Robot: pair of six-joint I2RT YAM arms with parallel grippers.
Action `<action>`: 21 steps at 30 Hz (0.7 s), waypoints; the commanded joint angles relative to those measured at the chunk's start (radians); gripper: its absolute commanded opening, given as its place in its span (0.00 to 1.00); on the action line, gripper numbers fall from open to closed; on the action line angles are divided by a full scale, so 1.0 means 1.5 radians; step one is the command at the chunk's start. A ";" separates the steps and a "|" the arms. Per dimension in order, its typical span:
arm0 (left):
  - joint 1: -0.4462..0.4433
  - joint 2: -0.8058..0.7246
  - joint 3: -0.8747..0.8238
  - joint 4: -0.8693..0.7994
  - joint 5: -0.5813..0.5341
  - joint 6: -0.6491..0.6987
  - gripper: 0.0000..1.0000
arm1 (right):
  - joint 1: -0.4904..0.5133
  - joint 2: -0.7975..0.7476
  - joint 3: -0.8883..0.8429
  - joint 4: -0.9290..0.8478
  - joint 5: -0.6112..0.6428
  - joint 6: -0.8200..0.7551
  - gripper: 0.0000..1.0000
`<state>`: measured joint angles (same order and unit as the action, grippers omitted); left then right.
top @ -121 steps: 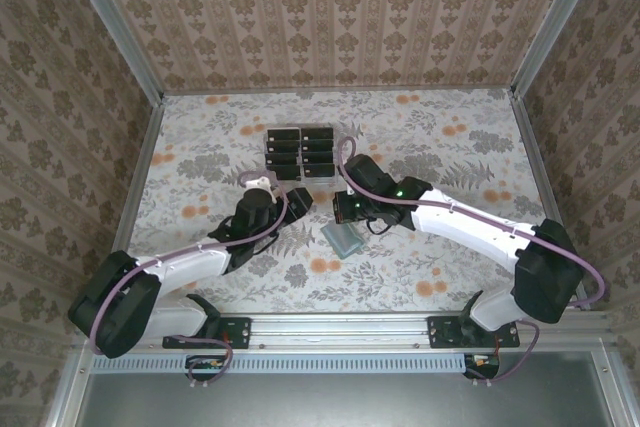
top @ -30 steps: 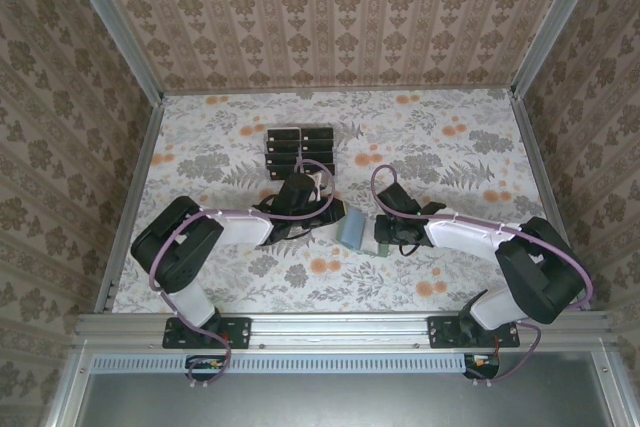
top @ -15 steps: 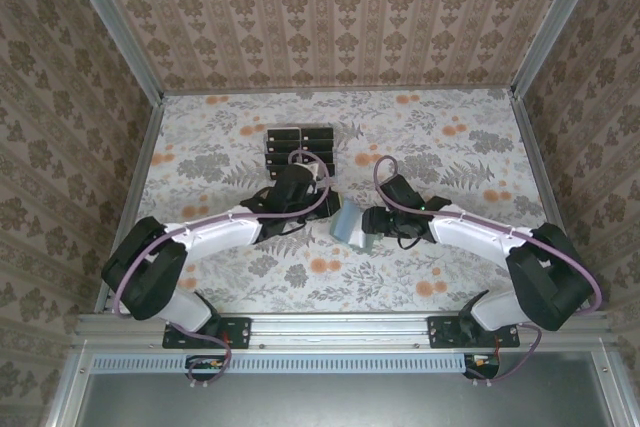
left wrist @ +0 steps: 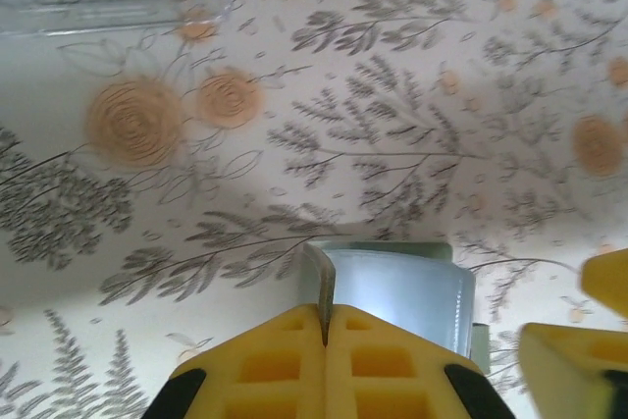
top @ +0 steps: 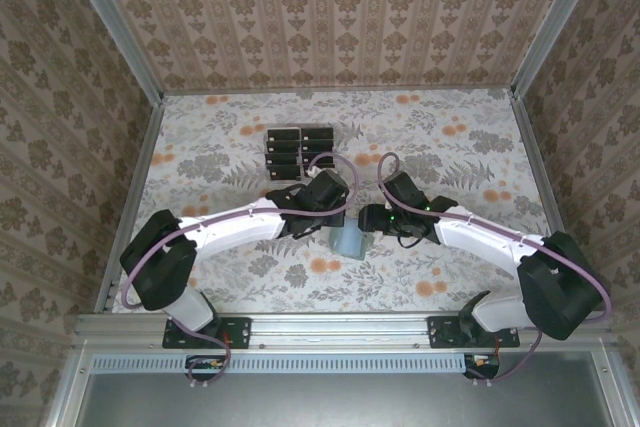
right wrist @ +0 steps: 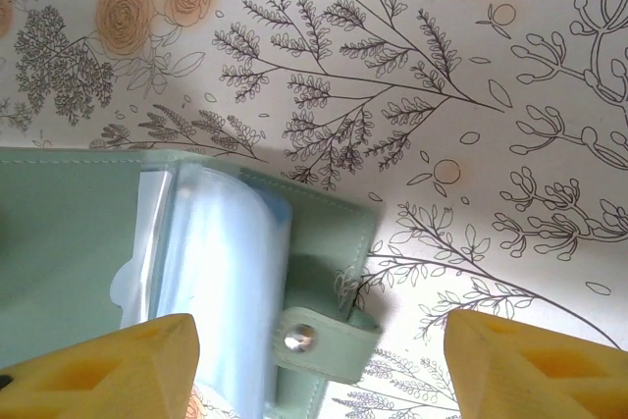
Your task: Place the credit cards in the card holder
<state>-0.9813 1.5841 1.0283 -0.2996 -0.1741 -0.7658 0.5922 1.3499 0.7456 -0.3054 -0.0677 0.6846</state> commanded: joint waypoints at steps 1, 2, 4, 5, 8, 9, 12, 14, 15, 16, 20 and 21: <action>-0.004 -0.003 0.001 -0.044 -0.049 -0.011 0.00 | -0.003 -0.014 0.010 -0.016 -0.015 0.012 0.68; -0.004 -0.005 -0.002 -0.046 -0.052 -0.014 0.00 | -0.003 -0.017 0.008 -0.013 -0.018 0.014 0.68; -0.004 -0.009 -0.013 -0.042 -0.055 -0.021 0.00 | -0.003 -0.022 0.004 -0.006 -0.030 0.022 0.68; -0.005 -0.014 -0.022 -0.037 -0.057 -0.025 0.00 | -0.002 -0.023 0.003 -0.001 -0.038 0.026 0.67; -0.002 -0.021 -0.040 -0.021 -0.060 -0.037 0.00 | 0.005 -0.024 0.000 0.027 -0.072 0.048 0.59; -0.001 -0.022 -0.046 -0.016 -0.057 -0.041 0.00 | 0.009 -0.021 0.001 0.036 -0.080 0.054 0.55; 0.007 -0.023 -0.059 -0.003 -0.050 -0.056 0.00 | 0.030 -0.003 0.008 0.060 -0.101 0.073 0.44; 0.015 -0.025 -0.070 0.008 -0.043 -0.063 0.00 | 0.044 0.009 0.015 0.075 -0.109 0.083 0.38; 0.018 -0.026 -0.075 0.013 -0.040 -0.064 0.00 | 0.050 0.014 0.018 0.080 -0.111 0.087 0.35; 0.022 -0.028 -0.080 0.017 -0.037 -0.065 0.00 | 0.055 0.020 0.021 0.085 -0.114 0.091 0.34; 0.036 -0.036 -0.099 0.036 -0.029 -0.070 0.00 | 0.071 0.057 0.030 0.100 -0.116 0.102 0.33; 0.040 -0.038 -0.106 0.044 -0.025 -0.072 0.00 | 0.072 0.067 0.031 0.105 -0.117 0.104 0.33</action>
<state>-0.9360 1.5555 0.8932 -0.2665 -0.2237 -0.8474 0.6910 1.4101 0.7677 -0.1814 -0.2192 0.8120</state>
